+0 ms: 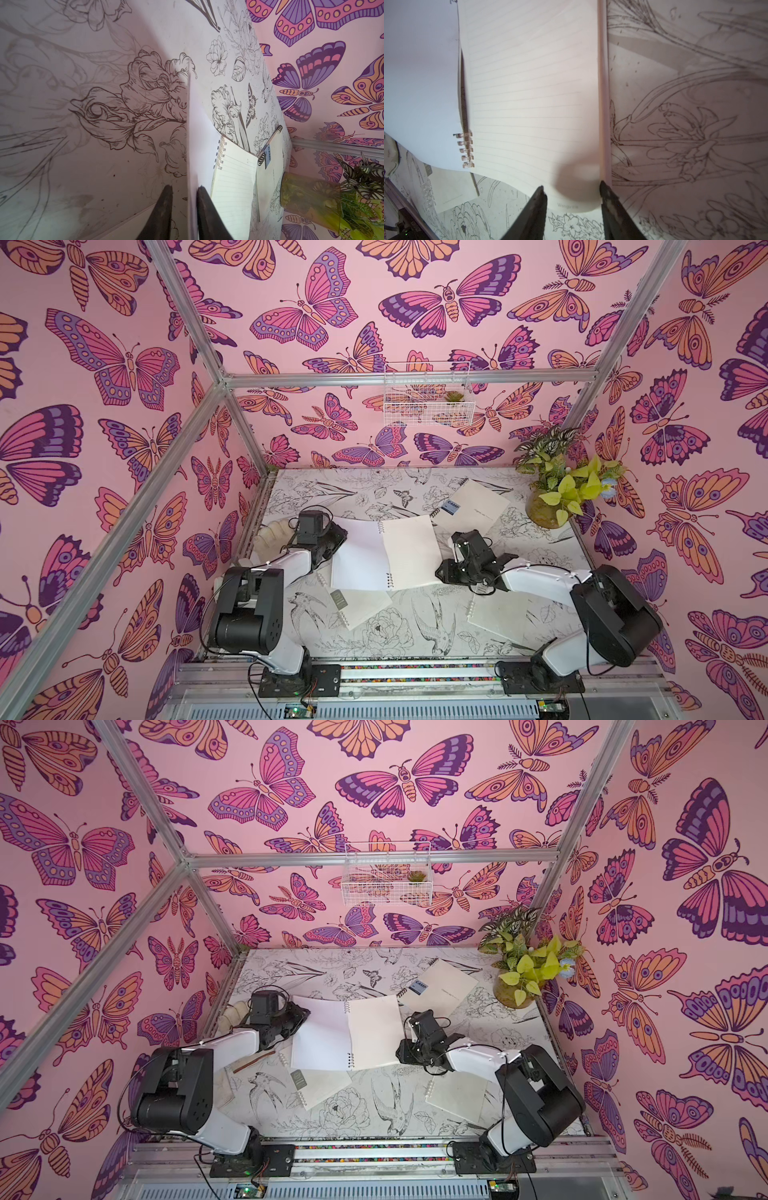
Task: Tear off pages from different notebooks
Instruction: Tear off the paper from the notebook.
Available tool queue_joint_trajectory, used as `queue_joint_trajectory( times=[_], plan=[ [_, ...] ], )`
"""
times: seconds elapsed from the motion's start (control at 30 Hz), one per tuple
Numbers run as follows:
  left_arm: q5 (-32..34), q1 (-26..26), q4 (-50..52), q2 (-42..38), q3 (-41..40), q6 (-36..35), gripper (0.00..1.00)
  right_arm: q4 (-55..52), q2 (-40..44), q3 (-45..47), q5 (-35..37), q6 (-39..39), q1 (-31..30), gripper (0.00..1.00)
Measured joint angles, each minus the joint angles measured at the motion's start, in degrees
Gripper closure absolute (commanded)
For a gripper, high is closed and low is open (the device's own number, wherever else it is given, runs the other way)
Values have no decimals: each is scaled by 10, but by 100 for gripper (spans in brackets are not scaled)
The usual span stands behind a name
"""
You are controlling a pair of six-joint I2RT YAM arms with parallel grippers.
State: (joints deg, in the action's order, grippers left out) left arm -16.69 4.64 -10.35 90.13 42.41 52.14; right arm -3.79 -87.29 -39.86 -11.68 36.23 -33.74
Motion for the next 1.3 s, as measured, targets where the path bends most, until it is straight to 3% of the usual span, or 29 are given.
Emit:
queue_joint_trajectory(
  times=[1.1, 1.3],
  plan=[
    [-13, -2, -4, 8, 0, -1, 77, 48, -66, -75, -83, -8, 39, 43],
    [-33, -8, -3, 13, 8, -3, 70, 46, -95, -120, -107, -24, 62, 41]
  ],
)
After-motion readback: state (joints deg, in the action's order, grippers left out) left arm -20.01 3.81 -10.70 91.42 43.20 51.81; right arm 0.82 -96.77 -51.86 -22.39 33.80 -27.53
